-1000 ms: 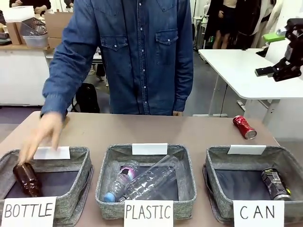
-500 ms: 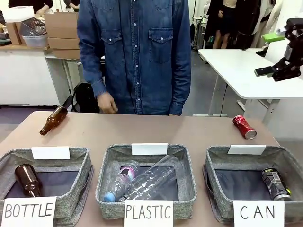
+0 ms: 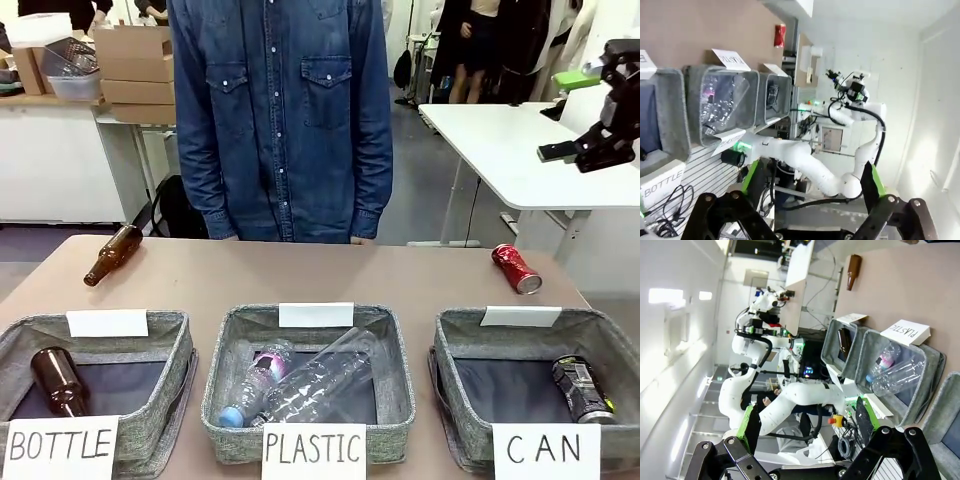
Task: Sort the can waste into the basket.
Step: Pick up the can waste from the table and place it in the right Fabric basket.
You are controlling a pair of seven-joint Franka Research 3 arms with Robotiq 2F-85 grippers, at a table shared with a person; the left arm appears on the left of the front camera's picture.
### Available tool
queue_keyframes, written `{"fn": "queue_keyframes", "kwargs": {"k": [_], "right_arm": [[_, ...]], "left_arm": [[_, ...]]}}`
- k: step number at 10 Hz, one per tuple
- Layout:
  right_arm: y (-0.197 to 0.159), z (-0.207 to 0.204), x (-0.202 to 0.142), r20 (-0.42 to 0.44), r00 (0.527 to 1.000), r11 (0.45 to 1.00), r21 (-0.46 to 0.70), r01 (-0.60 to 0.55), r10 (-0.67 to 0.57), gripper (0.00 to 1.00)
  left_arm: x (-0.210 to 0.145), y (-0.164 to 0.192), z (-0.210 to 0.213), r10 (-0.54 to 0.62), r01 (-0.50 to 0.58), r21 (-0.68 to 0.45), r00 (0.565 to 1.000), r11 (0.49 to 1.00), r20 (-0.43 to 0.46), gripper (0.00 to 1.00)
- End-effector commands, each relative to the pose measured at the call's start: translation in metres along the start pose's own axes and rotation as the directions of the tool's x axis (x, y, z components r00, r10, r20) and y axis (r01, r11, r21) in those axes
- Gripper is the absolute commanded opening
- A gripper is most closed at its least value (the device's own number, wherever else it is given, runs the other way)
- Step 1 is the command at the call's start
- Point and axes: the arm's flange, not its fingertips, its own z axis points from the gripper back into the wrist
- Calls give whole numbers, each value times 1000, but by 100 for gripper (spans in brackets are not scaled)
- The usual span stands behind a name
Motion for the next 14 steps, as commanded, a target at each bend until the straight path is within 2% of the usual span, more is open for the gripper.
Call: {"fn": "queue_keyframes", "kwargs": {"k": [1,2,3,4,11,12,13,14], "right_arm": [[0,0,-2,-1,1000,1000,7,-13,13,100],[0,0,-2,-1,1000,1000,7,-13,13,100],[0,0,-2,-1,1000,1000,7,-13,13,100],[0,0,-2,-1,1000,1000,7,-13,13,100],[0,0,0,0,1000,1000,0,0,0,100],[10,-28,4,14,1000,829,-558,21,-16,100],[4,-56,20,64,998,448,-893,45,26,100],[-7,-66,36,4,998,171,-985,-7,65,100]], "left_arm": [[15,0,-37,19,-20,-5,997,1000,-70,100],[24,0,-53,37,-37,-10,999,999,-26,100],[30,-1,-59,86,-85,16,995,996,-54,100],[14,2,-50,7,-7,13,998,1000,-62,100],[14,2,-50,7,-7,13,998,1000,-62,100],[14,2,-50,7,-7,13,998,1000,-62,100],[14,2,-50,7,-7,13,998,1000,-62,100],[14,2,-50,7,-7,13,998,1000,-62,100]]}}
